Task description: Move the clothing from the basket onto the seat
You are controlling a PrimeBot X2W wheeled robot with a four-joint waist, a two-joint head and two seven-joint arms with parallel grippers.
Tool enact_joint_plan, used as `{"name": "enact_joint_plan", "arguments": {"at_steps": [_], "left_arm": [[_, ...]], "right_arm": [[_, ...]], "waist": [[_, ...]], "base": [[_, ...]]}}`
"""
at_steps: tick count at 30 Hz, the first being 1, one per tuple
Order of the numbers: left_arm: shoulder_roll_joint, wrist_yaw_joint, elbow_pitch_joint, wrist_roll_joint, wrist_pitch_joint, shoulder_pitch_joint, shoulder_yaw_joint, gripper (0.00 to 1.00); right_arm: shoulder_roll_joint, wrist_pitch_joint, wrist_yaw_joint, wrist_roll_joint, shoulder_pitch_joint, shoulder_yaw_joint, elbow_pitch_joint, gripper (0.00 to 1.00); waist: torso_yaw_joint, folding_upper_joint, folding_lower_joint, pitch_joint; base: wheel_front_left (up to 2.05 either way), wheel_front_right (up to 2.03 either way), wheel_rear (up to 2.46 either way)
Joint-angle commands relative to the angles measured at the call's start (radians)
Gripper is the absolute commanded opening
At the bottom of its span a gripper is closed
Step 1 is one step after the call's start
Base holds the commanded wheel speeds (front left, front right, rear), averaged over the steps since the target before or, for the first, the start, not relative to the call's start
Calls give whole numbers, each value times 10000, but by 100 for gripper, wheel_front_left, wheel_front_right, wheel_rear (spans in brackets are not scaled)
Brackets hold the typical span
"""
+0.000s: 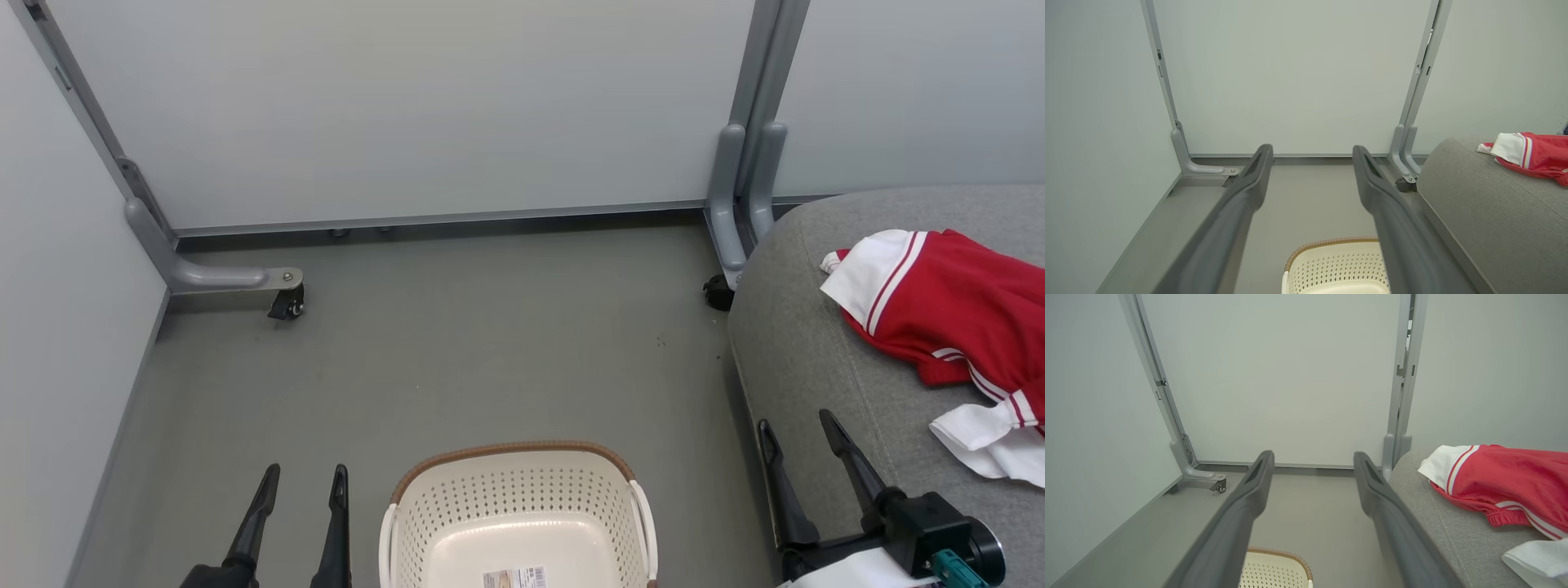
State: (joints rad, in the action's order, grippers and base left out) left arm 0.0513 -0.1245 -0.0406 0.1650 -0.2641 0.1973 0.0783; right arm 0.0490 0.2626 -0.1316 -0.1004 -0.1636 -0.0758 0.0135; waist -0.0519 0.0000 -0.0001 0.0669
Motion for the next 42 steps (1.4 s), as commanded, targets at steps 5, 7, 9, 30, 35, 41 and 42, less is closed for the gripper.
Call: {"name": "enact_joint_plan", "arguments": {"at_steps": [5, 7, 9, 30, 35, 41, 42], "left_arm": [[-2, -59, -268, -287, -1, 164, 90, 100], [-2, -65, -362, -245, -1, 79, 122, 100], [-2, -67, -419, -211, -1, 0, 165, 100], [42, 15, -629, 1058, 190, -111, 143, 0], [110, 10, -750, 2061, 386, -341, 68, 0], [171, -9, -903, 3186, 604, -601, -12, 0], [182, -12, -929, 3387, 644, -646, -26, 0]], "right_arm": [[30, 32, 18, 104, -105, 134, 44, 100], [24, 33, 18, 180, -87, 109, 24, 100], [28, 33, 18, 199, -97, 102, 22, 100], [42, -185, 1, -986, 87, 85, 270, 0], [122, -374, 1, -2053, 318, 129, 449, 0], [191, -582, 2, -3243, 548, 178, 625, 0], [202, -619, 2, -3455, 587, 189, 655, 0]], "waist": [[59, 0, 1, 82], [61, 0, 1, 93], [56, 0, 1, 103], [61, 0, 1, 44], [80, 0, 1, 14], [103, 0, 1, -21], [107, 0, 1, -28]], "base": [[0, 0, 0], [0, 0, 0], [0, 0, 0], [0, 0, 0], [0, 0, 0], [0, 0, 0], [0, 0, 0]]}}
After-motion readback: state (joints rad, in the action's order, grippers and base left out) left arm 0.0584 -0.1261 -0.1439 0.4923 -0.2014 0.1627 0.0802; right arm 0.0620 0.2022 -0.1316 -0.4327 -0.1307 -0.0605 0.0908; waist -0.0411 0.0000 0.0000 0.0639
